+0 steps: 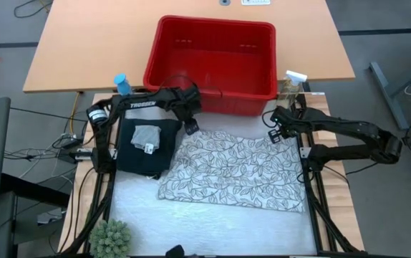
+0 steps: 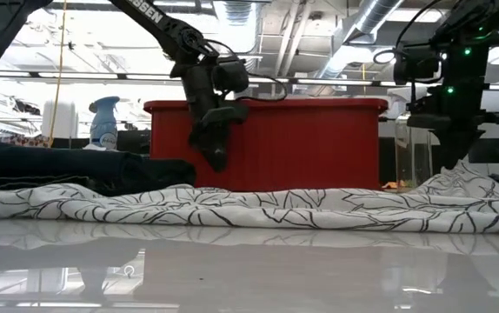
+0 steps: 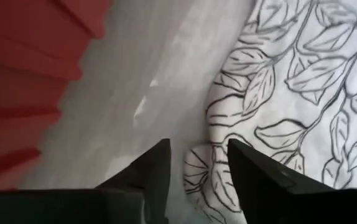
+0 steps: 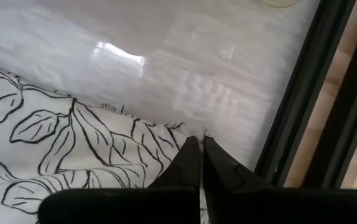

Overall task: Fold Laundry from Bin
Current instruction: Fold the white patterned shirt

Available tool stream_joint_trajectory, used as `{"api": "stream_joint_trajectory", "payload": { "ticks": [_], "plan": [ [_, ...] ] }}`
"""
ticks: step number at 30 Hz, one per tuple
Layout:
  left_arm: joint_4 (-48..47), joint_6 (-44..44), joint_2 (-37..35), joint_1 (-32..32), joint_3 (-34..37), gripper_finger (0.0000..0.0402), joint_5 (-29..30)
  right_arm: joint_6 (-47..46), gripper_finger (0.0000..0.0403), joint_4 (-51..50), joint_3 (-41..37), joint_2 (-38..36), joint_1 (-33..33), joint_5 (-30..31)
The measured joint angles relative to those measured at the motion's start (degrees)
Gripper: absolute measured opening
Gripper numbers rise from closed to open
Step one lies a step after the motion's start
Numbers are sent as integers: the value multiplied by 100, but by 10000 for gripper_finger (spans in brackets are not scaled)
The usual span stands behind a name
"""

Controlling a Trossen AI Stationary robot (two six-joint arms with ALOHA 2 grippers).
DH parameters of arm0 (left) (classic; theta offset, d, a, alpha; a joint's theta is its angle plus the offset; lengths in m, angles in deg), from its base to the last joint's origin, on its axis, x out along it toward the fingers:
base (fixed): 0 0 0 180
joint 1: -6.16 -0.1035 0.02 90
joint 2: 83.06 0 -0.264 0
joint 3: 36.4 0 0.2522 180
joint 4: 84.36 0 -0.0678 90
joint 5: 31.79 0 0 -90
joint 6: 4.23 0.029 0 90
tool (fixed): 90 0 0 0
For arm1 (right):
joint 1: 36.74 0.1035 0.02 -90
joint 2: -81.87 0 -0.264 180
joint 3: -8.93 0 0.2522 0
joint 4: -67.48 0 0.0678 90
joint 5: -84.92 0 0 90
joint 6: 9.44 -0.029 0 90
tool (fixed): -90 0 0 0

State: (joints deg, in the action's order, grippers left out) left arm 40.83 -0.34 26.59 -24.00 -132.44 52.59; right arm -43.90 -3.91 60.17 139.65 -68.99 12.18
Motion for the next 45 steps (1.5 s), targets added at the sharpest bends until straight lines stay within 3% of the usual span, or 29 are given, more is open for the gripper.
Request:
{"api": "stream_joint_trajectory", "payload": {
  "ticks": [6, 14, 17, 19, 25, 34, 39, 43, 45],
  "plan": [
    [-34, 112, 7, 79, 7, 164, 66, 7, 25, 2, 0, 0, 0, -56],
    [536, 79, 9, 745, 408, 165, 1169, 35, 25, 4, 0, 0, 0, -64],
    [812, 82, 12, 992, 728, 165, 2123, 44, 26, 20, 0, 0, 0, -90],
    [1070, 85, 17, 1080, 908, 165, 2421, 46, 27, 22, 0, 0, 0, -106],
    [1097, -373, 14, 1172, 1213, 153, 2143, 138, 27, 80, 0, 0, 0, -217],
    [1050, -931, -63, 1975, 1211, 86, 1389, 162, 27, 89, 0, 0, 0, -237],
    [919, -1094, -92, 2437, 1099, 64, 1851, 191, 27, 94, 0, 0, 0, -237],
    [568, -1203, -304, 2576, 913, 57, 2984, 192, 27, 94, 0, 0, 0, -247],
    [639, -1069, -507, 2463, 885, 57, 2973, 194, 27, 98, 0, 0, 0, -259]
  ]
}}
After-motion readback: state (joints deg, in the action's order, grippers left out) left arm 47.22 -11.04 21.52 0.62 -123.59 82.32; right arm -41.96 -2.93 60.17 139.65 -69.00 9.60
